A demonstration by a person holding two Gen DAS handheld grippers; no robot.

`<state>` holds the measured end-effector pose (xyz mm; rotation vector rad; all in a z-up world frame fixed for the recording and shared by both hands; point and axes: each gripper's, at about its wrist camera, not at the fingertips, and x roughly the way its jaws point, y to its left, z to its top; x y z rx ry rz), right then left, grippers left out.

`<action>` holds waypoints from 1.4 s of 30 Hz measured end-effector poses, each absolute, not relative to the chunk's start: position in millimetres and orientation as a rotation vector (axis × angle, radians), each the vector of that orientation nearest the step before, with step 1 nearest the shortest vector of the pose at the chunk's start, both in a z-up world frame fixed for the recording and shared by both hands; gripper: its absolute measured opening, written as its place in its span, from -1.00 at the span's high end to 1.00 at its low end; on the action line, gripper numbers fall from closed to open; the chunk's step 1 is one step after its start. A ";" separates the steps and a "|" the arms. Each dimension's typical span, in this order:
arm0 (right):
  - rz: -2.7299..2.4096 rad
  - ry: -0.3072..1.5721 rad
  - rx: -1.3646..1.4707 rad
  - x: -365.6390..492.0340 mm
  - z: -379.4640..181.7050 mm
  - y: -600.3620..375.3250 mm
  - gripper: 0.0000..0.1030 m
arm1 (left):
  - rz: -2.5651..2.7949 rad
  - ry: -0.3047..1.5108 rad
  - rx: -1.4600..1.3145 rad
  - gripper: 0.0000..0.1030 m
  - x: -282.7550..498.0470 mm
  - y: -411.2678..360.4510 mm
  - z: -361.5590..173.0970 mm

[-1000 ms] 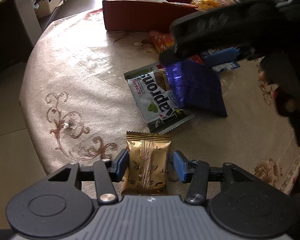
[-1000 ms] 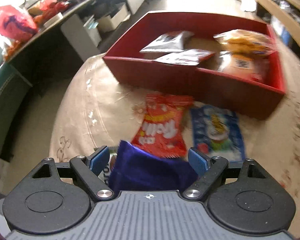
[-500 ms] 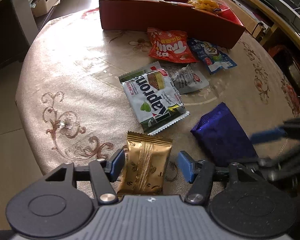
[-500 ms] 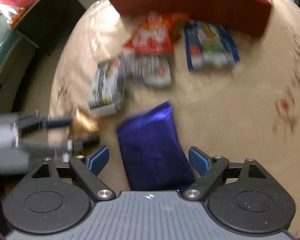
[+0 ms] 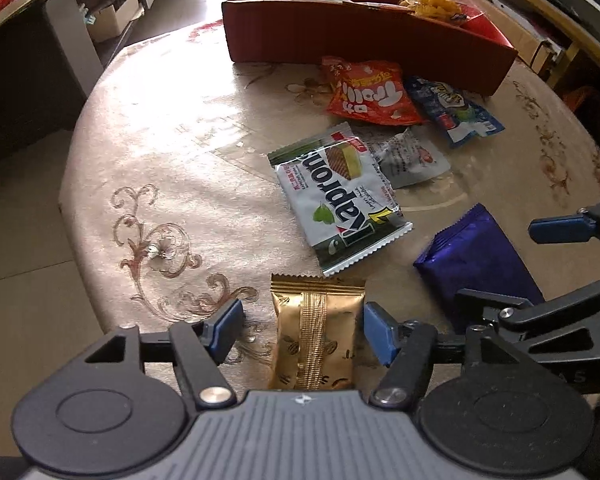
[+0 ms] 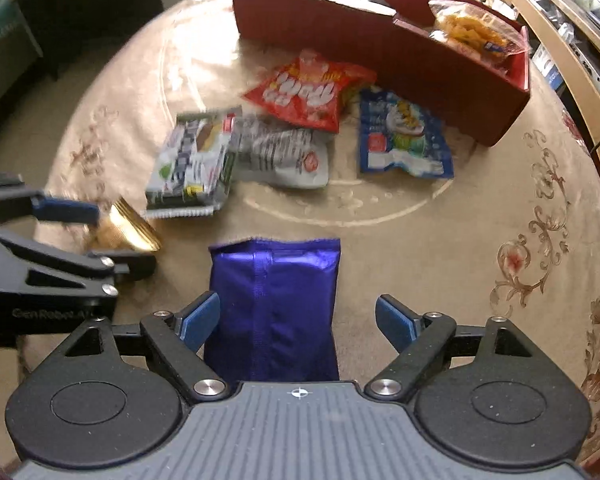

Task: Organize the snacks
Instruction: 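Grasp the gold wafer packet with the left tool while the right tool grasps the blue bag, then lift and carry the gold packet and blue bag with both tools over the box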

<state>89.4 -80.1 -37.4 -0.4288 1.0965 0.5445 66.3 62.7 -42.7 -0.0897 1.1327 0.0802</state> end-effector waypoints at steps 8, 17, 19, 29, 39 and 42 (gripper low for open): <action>0.509 1.150 -0.366 100.9 -45.5 -87.1 -1.00 | 0.094 1.116 -0.096 -0.24 64.5 63.7 -43.0; 0.487 1.157 -0.292 104.0 -54.8 -89.3 -1.00 | 0.124 1.113 -0.109 -0.14 64.1 64.8 -41.3; 0.487 1.160 -0.291 104.6 -54.4 -89.5 -1.00 | 0.129 1.114 -0.110 -0.14 64.5 64.7 -41.5; 0.476 1.137 -0.359 87.6 -51.6 -89.9 -0.80 | 0.183 1.170 -0.160 -0.99 65.1 76.7 -52.0; 0.494 1.104 -0.364 75.6 -44.9 -100.1 -0.43 | 0.158 1.153 -0.158 -0.78 56.9 61.1 -46.2; 0.489 1.103 -0.346 77.3 -42.3 -102.8 -0.43 | 0.164 1.145 -0.144 -0.71 56.9 55.8 -45.6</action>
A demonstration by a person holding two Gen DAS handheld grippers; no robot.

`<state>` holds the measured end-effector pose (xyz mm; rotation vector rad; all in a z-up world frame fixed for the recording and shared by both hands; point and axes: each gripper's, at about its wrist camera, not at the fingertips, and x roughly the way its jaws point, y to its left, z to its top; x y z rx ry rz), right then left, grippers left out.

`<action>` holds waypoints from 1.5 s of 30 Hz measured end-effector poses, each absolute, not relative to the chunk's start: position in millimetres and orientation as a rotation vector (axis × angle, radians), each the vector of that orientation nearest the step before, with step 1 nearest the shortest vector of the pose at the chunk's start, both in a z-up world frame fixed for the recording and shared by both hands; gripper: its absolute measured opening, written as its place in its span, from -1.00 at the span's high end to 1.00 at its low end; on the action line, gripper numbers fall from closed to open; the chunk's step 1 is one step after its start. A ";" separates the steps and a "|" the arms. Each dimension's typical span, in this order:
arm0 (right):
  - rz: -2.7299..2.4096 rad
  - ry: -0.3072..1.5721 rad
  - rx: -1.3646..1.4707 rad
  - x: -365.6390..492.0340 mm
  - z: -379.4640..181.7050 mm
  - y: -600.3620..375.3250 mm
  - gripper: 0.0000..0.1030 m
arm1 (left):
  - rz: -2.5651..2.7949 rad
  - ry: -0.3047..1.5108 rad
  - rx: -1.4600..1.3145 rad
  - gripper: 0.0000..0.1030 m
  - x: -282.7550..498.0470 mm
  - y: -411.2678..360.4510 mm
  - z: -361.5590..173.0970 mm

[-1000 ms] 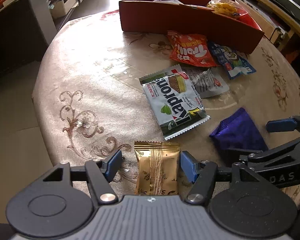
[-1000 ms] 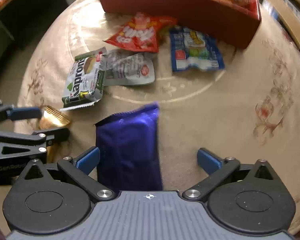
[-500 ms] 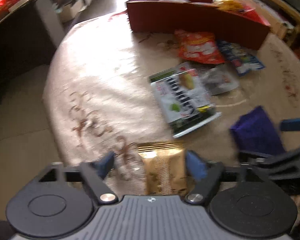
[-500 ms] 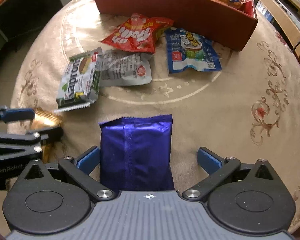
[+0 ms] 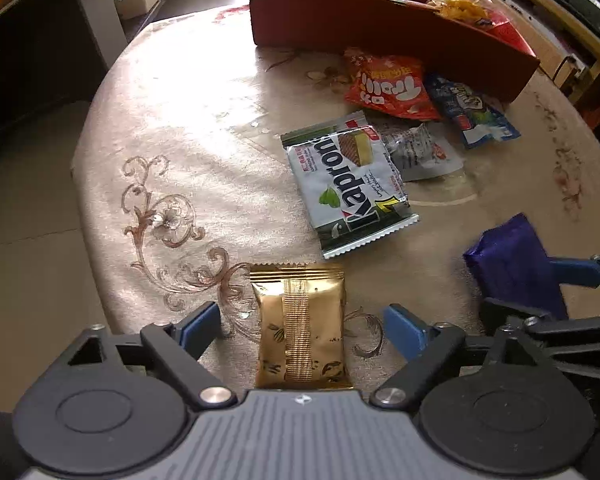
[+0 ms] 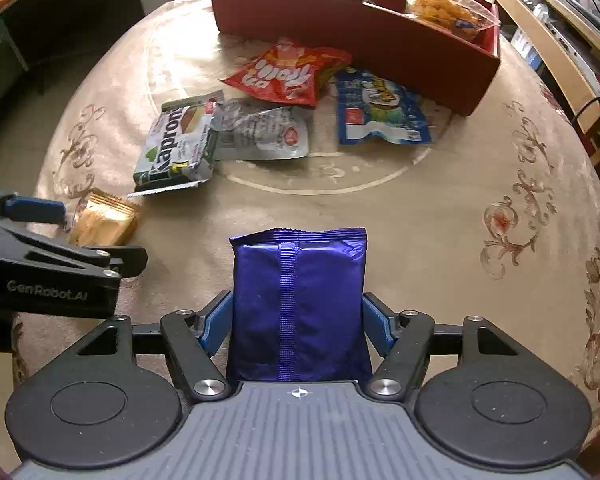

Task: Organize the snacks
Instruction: 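Lift and carry the gold packet and blue bag with both tools over the box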

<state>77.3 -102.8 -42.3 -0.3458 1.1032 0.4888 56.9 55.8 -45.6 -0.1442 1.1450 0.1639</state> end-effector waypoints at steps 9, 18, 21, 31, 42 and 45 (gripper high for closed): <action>0.486 1.085 -0.315 76.5 -34.6 -108.7 -0.43 | 0.154 1.101 -0.114 0.03 55.4 40.9 -38.9; 0.491 1.065 -0.306 74.3 -30.3 -109.8 -0.43 | 0.111 1.102 -0.140 0.24 51.3 29.8 -37.8; 0.483 1.062 -0.297 74.9 -28.9 -112.5 -0.43 | 0.100 1.100 -0.145 0.25 51.7 26.2 -36.9; 0.458 1.039 -0.252 80.3 -21.4 -122.5 -0.43 | 0.054 1.067 -0.175 0.25 57.2 17.5 -22.4; 0.412 1.017 -0.200 94.8 -12.0 -136.0 -0.43 | 0.029 0.995 -0.189 0.25 74.7 13.7 -0.3; 0.401 1.009 -0.174 101.0 -7.6 -139.4 -0.43 | 0.029 0.981 -0.195 0.25 82.7 14.9 5.1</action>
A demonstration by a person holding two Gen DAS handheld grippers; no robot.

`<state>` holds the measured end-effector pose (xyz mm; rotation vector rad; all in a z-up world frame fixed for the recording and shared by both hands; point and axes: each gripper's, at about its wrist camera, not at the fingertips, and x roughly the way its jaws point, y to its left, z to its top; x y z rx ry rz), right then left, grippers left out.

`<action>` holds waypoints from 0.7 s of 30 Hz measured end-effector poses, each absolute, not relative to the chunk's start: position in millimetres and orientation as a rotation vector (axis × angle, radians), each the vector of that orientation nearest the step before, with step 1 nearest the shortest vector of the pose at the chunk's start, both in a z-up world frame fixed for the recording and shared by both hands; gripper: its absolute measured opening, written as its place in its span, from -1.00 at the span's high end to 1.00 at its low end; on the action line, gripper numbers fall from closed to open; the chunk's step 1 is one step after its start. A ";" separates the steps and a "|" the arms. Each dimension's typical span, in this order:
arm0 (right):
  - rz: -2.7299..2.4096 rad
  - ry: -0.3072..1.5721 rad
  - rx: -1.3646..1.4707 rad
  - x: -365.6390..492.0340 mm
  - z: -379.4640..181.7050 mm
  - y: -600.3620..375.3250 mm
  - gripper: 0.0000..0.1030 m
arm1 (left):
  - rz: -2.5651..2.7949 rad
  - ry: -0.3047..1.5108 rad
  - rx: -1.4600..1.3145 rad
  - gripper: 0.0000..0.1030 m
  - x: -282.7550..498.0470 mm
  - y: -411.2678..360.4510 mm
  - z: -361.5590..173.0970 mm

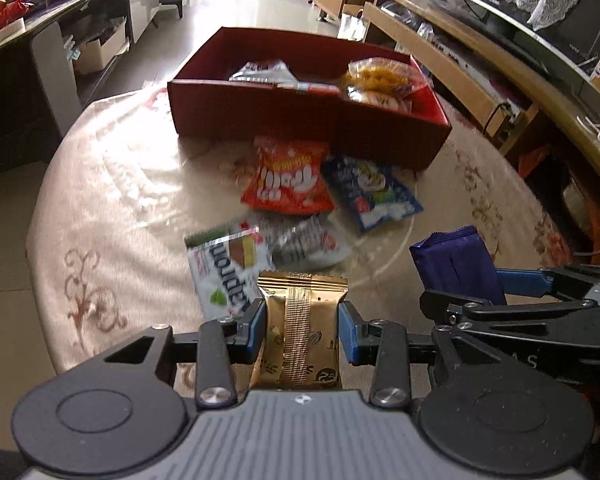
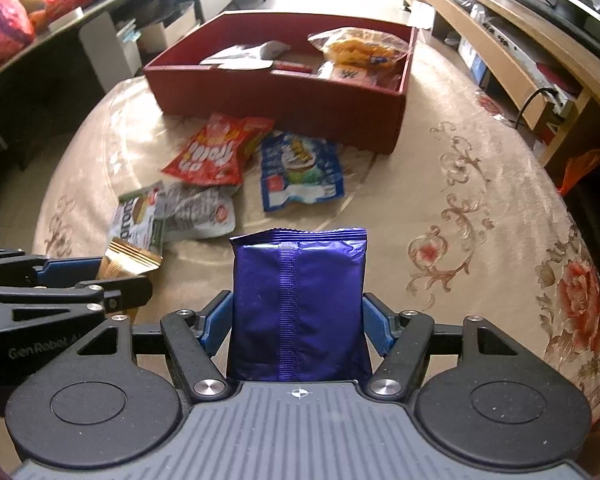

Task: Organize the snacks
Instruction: 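Lift and carry the gold packet and blue bag with both tools over the box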

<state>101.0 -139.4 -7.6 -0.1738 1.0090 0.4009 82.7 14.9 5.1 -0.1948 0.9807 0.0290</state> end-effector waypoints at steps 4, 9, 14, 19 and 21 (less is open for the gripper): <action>0.389 0.987 -0.132 111.1 1.5 -141.0 -0.43 | 0.029 0.959 -0.195 0.25 95.7 16.6 13.2; 0.385 0.961 -0.102 125.4 11.2 -136.1 -0.43 | 0.031 0.936 -0.209 0.26 115.7 22.2 22.1; 0.366 0.940 -0.078 142.8 19.3 -132.7 -0.43 | 0.027 0.918 -0.226 0.26 138.0 27.0 30.0; 0.348 0.915 -0.036 160.6 29.0 -131.9 -0.43 | 0.027 0.884 -0.239 0.26 158.5 31.7 42.7; 0.346 0.905 -0.013 168.7 32.9 -131.8 -0.43 | 0.027 0.873 -0.242 0.26 166.2 33.5 46.6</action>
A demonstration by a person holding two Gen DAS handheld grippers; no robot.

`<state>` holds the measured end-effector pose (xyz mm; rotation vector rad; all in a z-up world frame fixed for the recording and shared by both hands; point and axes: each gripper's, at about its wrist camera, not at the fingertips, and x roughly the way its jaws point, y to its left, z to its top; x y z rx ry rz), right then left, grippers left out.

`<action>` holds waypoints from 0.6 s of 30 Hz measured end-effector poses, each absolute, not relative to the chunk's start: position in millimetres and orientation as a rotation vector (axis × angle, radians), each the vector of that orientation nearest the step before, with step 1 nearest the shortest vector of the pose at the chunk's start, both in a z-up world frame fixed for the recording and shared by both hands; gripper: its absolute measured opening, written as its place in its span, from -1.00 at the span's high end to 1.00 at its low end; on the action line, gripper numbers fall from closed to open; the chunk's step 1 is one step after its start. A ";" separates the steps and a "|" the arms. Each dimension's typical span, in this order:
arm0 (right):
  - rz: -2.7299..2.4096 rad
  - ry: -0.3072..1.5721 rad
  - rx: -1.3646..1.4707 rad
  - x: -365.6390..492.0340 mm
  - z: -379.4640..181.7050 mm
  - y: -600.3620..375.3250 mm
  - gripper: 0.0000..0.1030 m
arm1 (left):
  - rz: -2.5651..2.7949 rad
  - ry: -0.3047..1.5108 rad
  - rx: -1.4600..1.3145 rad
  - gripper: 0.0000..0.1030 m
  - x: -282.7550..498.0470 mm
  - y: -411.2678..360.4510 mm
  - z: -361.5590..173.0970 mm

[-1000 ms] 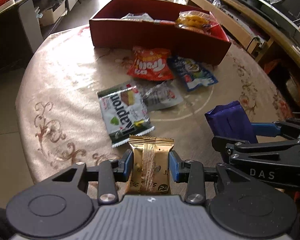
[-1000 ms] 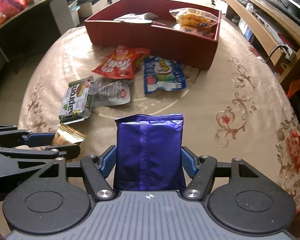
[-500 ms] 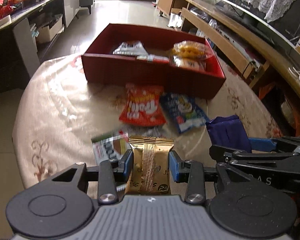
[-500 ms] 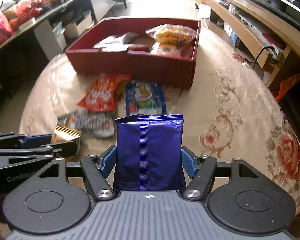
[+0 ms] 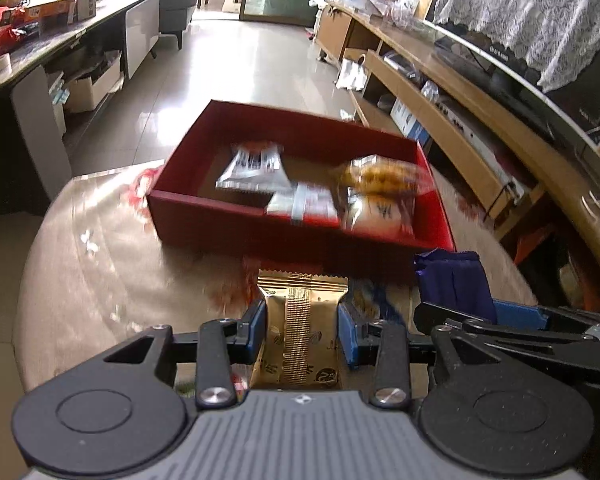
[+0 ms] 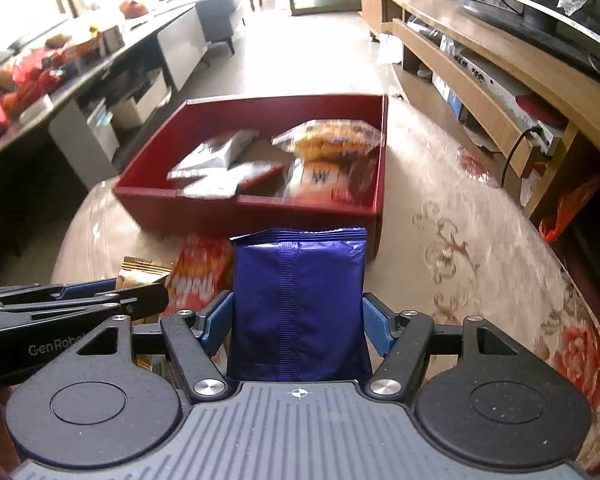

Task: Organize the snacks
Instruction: 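Lift and carry the gold packet and blue bag with both tools over the box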

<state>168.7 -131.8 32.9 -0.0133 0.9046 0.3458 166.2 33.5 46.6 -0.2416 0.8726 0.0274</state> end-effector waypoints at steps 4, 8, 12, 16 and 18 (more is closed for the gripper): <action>0.342 0.889 0.011 183.9 38.2 -129.4 -0.43 | 0.039 0.850 -0.237 0.26 183.6 36.9 52.8; 0.336 0.877 0.016 201.2 42.2 -125.3 -0.43 | 0.054 0.837 -0.231 0.26 202.0 40.5 56.4; 0.333 0.872 0.023 218.1 43.3 -121.3 -0.43 | 0.070 0.828 -0.229 0.26 218.8 44.0 58.1; 0.334 0.865 0.029 232.6 45.4 -117.5 -0.43 | 0.085 0.817 -0.232 0.26 233.7 47.7 60.8; 0.333 0.861 0.032 239.7 46.8 -115.8 -0.43 | 0.091 0.813 -0.227 0.26 241.3 48.4 61.9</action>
